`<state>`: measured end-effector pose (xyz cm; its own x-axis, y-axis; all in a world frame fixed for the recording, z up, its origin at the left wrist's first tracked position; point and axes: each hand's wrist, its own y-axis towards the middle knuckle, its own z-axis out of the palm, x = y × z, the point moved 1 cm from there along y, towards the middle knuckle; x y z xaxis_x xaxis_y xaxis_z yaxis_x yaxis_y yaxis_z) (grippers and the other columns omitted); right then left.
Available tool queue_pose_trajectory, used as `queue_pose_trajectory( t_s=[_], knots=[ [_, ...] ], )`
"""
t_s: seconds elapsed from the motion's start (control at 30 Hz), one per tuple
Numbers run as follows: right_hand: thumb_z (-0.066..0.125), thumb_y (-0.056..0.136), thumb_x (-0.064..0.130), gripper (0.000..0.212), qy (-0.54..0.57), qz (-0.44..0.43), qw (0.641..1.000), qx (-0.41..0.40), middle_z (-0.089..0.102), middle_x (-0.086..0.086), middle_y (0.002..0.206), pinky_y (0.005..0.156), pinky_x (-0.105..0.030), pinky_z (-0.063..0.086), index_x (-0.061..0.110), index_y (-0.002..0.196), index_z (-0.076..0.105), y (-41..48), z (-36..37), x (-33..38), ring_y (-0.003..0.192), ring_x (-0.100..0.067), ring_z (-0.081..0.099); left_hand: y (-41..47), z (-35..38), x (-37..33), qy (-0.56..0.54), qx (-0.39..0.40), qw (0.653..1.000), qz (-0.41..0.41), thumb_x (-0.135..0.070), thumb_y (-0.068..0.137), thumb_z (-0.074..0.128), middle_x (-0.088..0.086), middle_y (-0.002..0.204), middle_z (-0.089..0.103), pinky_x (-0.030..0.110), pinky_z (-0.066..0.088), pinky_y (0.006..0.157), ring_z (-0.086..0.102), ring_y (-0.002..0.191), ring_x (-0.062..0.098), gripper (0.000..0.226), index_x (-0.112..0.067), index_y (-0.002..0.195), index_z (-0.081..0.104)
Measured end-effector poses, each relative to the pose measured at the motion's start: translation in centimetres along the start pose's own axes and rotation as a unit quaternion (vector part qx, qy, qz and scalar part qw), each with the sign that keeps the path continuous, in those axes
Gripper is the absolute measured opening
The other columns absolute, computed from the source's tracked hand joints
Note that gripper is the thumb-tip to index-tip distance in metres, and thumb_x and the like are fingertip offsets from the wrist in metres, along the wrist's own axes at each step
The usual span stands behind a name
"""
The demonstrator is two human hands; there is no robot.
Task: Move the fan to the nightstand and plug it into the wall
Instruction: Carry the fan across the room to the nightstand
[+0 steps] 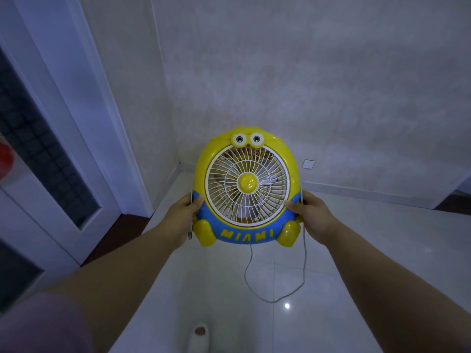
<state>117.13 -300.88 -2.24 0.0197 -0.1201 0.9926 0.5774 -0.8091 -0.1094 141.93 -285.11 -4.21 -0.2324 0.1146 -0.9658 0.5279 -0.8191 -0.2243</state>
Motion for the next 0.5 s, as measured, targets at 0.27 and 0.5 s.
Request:
queue_pose_trajectory(
  t_s=[0.27, 0.5],
  knots=[
    [0.061, 0.082, 0.005, 0.039, 0.008, -0.002, 1.000, -0.026, 0.064, -0.019, 0.119, 0.089, -0.047, 0.053, 0.004, 0.121, 0.056, 7.9, 1.5, 0.4, 0.106, -0.035, 0.063, 9.1, -1.5, -2.5, 0.030, 0.024, 0.999, -0.008, -0.033, 0.091, 0.050, 0.010, 0.122, 0.064, 0.060, 0.044, 0.098, 0.061, 0.110, 0.031, 0.029, -0.021, 0.116, 0.058],
    [0.060, 0.082, 0.004, 0.039, 0.024, -0.034, 0.998, -0.051, 0.065, -0.017, 0.119, 0.079, -0.036, 0.058, 0.006, 0.121, 0.056, 15.1, 3.8, 1.4, 0.103, -0.031, 0.065, 17.6, -3.5, -6.1, 0.067, 0.052, 0.996, 0.006, -0.034, 0.092, 0.047, 0.009, 0.122, 0.062, 0.062, 0.043, 0.093, 0.060, 0.106, 0.034, 0.026, -0.024, 0.114, 0.057]
  ],
)
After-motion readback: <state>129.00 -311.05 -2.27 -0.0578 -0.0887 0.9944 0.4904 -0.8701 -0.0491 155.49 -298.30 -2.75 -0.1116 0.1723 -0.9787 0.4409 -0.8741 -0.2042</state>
